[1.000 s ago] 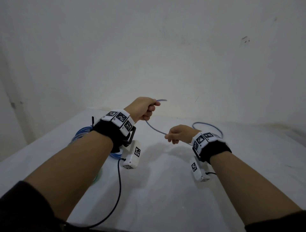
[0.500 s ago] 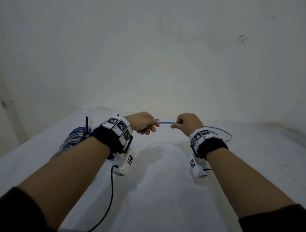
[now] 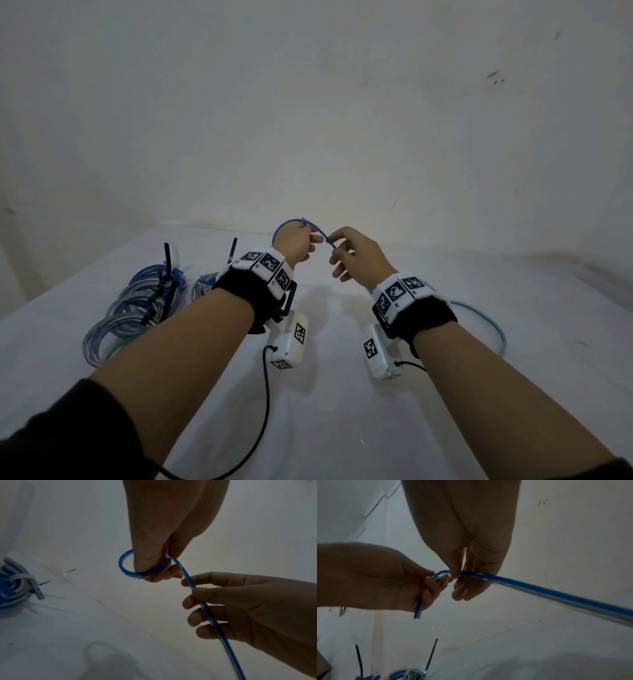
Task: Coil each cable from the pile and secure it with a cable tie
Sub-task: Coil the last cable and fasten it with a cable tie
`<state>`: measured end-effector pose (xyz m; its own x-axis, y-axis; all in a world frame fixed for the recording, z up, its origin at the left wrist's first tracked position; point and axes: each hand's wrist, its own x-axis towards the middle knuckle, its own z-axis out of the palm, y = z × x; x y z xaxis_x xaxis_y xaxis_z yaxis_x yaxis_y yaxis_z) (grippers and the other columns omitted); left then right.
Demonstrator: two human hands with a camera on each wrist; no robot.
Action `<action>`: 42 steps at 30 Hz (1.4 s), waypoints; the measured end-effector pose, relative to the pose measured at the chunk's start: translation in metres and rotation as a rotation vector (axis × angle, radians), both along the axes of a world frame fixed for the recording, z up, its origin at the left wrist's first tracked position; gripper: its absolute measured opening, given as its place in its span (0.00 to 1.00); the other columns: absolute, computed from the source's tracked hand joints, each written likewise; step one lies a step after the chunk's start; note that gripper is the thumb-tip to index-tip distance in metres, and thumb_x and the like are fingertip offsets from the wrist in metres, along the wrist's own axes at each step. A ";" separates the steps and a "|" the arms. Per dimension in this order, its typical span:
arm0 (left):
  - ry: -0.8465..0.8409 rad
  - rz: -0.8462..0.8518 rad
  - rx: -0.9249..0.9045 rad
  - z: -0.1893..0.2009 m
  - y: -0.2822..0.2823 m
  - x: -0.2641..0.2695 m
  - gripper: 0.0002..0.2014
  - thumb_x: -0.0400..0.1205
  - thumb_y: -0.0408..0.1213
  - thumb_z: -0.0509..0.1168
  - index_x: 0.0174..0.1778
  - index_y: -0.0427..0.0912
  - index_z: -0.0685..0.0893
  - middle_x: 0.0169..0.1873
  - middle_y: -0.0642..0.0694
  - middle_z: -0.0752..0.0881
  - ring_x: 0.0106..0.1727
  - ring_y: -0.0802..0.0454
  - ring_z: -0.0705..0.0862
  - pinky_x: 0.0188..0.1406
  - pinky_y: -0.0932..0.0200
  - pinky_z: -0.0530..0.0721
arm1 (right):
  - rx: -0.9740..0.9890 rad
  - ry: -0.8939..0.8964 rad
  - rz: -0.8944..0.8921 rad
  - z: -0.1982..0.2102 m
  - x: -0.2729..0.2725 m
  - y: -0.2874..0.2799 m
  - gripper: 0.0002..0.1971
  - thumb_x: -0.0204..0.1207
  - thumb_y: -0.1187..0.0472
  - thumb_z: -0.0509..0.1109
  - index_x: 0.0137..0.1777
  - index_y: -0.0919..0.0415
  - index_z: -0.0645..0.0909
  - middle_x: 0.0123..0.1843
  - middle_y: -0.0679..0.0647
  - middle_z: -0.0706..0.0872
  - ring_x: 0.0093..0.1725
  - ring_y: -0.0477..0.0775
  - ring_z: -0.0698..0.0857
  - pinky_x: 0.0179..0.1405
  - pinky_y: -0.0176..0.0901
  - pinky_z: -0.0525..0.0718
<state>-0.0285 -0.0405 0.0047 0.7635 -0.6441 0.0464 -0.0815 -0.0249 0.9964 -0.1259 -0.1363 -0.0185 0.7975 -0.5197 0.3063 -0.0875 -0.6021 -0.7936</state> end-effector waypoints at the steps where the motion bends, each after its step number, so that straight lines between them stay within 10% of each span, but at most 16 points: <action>1: -0.006 0.005 -0.016 -0.001 -0.002 0.001 0.12 0.88 0.35 0.47 0.53 0.38 0.75 0.34 0.49 0.81 0.30 0.55 0.73 0.31 0.63 0.71 | 0.038 -0.026 -0.006 0.000 0.001 0.002 0.11 0.79 0.70 0.59 0.54 0.58 0.78 0.38 0.57 0.83 0.29 0.55 0.85 0.31 0.45 0.87; 6: -0.058 0.082 -0.040 -0.006 -0.006 0.005 0.17 0.88 0.44 0.47 0.47 0.41 0.79 0.35 0.52 0.80 0.32 0.56 0.73 0.32 0.62 0.71 | 0.095 -0.067 0.014 -0.002 0.003 0.007 0.06 0.78 0.69 0.66 0.51 0.60 0.81 0.35 0.56 0.84 0.28 0.53 0.87 0.36 0.48 0.88; 12: 0.276 0.167 -0.287 0.009 -0.003 0.018 0.18 0.89 0.43 0.47 0.36 0.43 0.74 0.22 0.52 0.86 0.32 0.55 0.81 0.33 0.61 0.76 | 0.380 0.090 0.180 -0.004 -0.009 0.003 0.17 0.86 0.55 0.56 0.44 0.63 0.83 0.28 0.52 0.74 0.25 0.51 0.75 0.32 0.42 0.83; 22: 0.437 -0.027 -0.490 0.012 -0.001 0.001 0.18 0.89 0.40 0.48 0.37 0.37 0.73 0.27 0.45 0.80 0.35 0.48 0.84 0.42 0.58 0.82 | 0.248 -0.070 0.126 -0.010 -0.003 0.005 0.11 0.82 0.58 0.65 0.45 0.63 0.86 0.29 0.55 0.79 0.21 0.49 0.81 0.27 0.39 0.84; 28: 0.545 -0.087 -0.610 0.022 0.010 0.022 0.21 0.89 0.48 0.44 0.32 0.45 0.70 0.13 0.56 0.70 0.15 0.60 0.71 0.20 0.67 0.73 | 0.367 0.135 0.368 -0.010 -0.013 0.001 0.13 0.85 0.62 0.57 0.48 0.61 0.84 0.33 0.53 0.81 0.30 0.50 0.81 0.36 0.40 0.84; 35: 0.375 -0.278 -0.431 0.031 0.026 0.019 0.21 0.89 0.48 0.45 0.31 0.46 0.67 0.13 0.56 0.63 0.13 0.61 0.60 0.17 0.69 0.60 | -0.085 0.132 0.095 -0.005 -0.003 -0.016 0.11 0.78 0.57 0.70 0.37 0.62 0.82 0.29 0.55 0.83 0.25 0.51 0.82 0.35 0.46 0.84; 42: 0.279 -0.413 -0.246 0.036 0.040 0.022 0.20 0.89 0.48 0.45 0.30 0.47 0.67 0.14 0.58 0.62 0.13 0.62 0.59 0.18 0.68 0.57 | -0.504 0.320 0.064 0.013 0.000 -0.028 0.08 0.81 0.60 0.63 0.46 0.61 0.82 0.34 0.51 0.82 0.30 0.51 0.84 0.41 0.44 0.81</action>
<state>-0.0069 -0.0010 0.0408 0.4547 -0.8882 0.0655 0.2324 0.1893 0.9540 -0.1255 -0.1639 -0.0059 0.9159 -0.3203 0.2420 -0.2260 -0.9096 -0.3488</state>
